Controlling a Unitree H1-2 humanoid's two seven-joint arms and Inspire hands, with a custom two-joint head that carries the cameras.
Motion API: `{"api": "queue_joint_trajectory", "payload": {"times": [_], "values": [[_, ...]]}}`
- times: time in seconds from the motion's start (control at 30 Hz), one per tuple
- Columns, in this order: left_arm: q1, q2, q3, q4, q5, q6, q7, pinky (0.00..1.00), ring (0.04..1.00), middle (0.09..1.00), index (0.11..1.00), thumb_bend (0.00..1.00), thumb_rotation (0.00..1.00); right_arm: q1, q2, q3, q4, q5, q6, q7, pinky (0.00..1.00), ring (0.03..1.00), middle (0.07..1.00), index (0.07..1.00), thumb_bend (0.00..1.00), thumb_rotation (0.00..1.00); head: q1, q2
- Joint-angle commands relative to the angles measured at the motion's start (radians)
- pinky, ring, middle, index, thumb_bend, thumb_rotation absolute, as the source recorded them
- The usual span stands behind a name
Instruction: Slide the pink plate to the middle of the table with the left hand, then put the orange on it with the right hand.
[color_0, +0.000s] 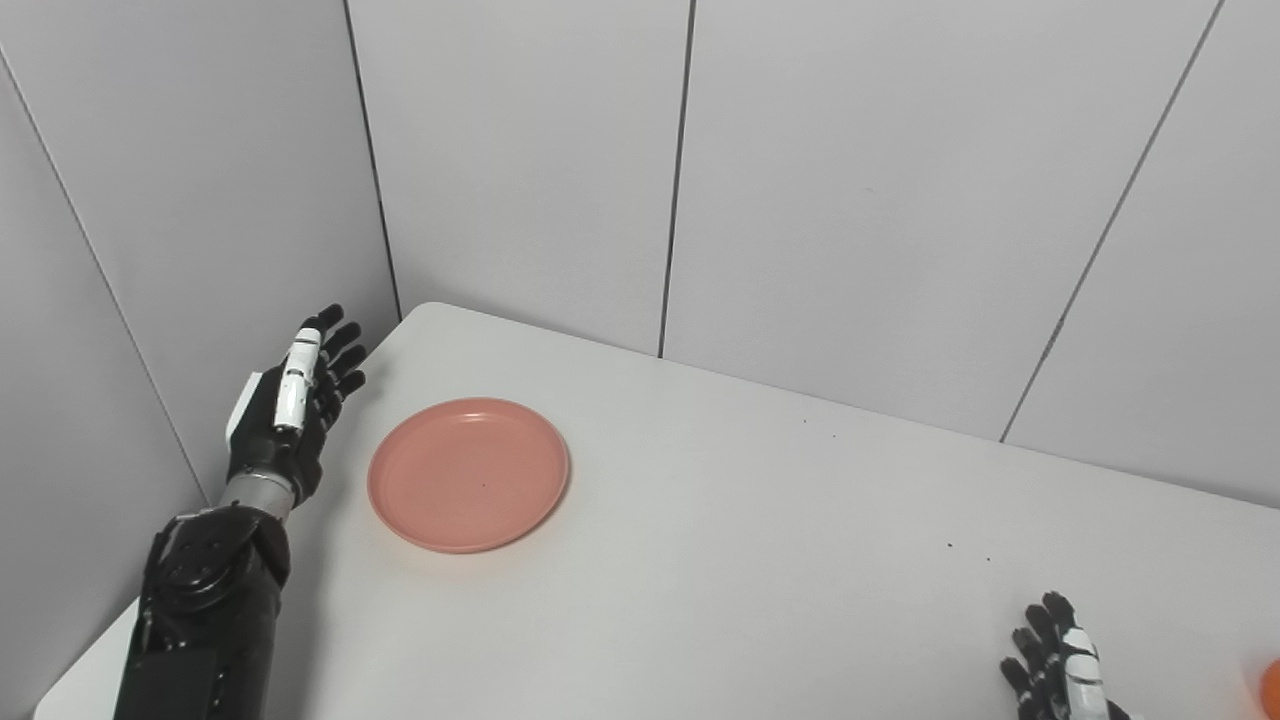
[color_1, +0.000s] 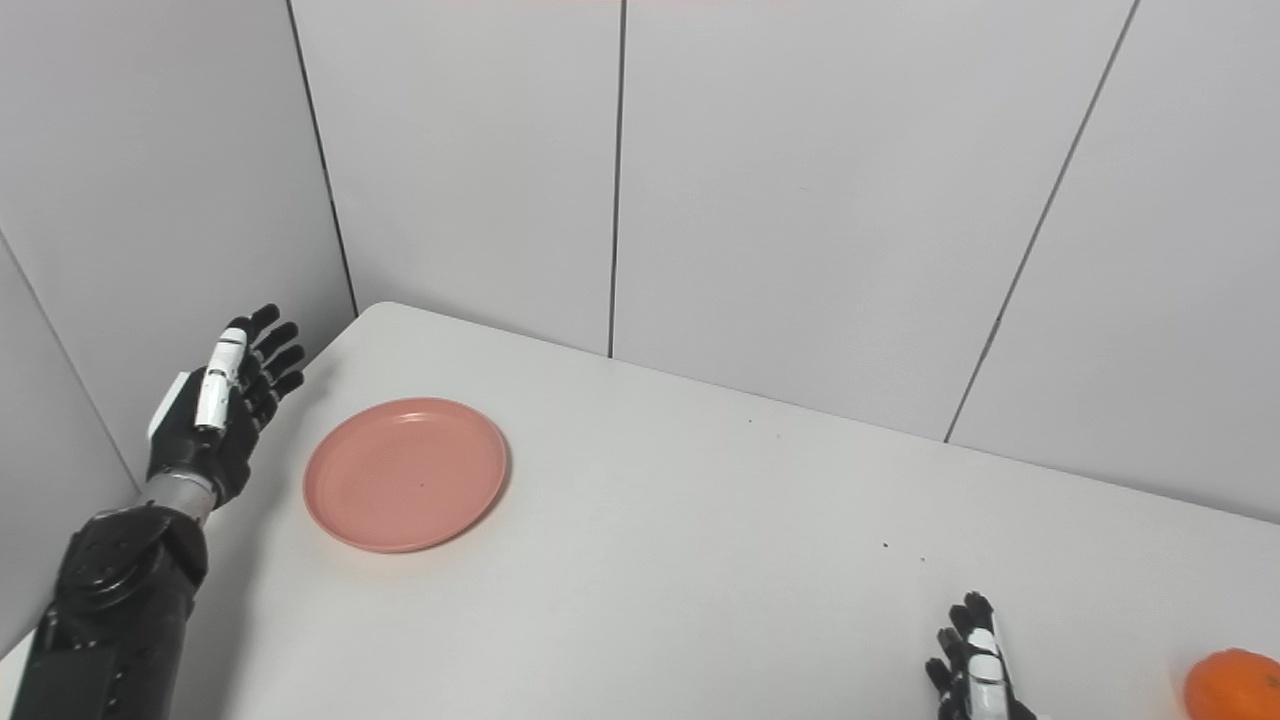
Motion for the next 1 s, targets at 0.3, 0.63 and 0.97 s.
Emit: {"api": "queue_joint_trajectory", "payload": {"times": [0.3, 0.63, 0.97], "values": [[-0.006, 0.039, -0.008, 0.111, 0.002, -0.134, -0.038, 0.91, 0.921, 0.917, 0.903, 0.30, 1.00, -0.026, -0.012, -0.004, -0.045, 0.003, 0.006, 0.010, 1.00, 1.000, 1.000, 1.000, 0.20, 1.00, 0.005, 0.009], [-0.024, 0.040, 0.010, 0.220, -0.055, -0.159, -0.052, 0.92, 0.915, 0.906, 0.882, 0.32, 0.95, -0.030, -0.015, -0.004, -0.048, -0.002, 0.017, 0.004, 1.00, 1.000, 1.000, 1.000, 0.21, 1.00, 0.007, 0.014], [-0.024, 0.051, -0.003, 0.296, -0.080, -0.188, -0.083, 0.89, 0.912, 0.917, 0.896, 0.30, 0.93, -0.031, -0.017, -0.003, -0.056, -0.011, 0.025, 0.006, 1.00, 1.000, 1.000, 1.000, 0.21, 1.00, 0.007, 0.019]]}}
